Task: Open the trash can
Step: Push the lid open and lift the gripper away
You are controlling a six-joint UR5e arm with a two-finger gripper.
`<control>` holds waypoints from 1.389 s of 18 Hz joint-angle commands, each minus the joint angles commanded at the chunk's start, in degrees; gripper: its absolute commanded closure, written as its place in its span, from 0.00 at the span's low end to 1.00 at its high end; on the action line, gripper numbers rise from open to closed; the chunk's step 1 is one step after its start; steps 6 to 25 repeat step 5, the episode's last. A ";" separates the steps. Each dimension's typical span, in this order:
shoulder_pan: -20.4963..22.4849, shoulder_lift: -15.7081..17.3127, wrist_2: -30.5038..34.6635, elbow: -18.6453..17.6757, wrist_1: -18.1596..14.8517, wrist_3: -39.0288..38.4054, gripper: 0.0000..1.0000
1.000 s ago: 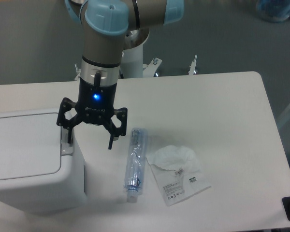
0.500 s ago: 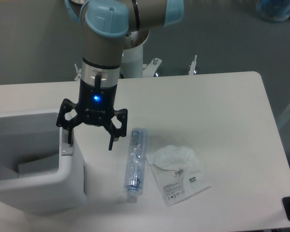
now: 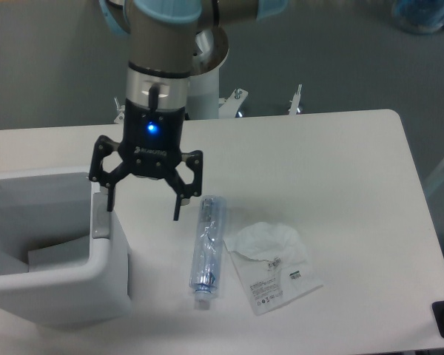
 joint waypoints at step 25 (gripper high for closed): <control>1.68 -0.61 13.95 -0.09 -0.18 3.86 0.00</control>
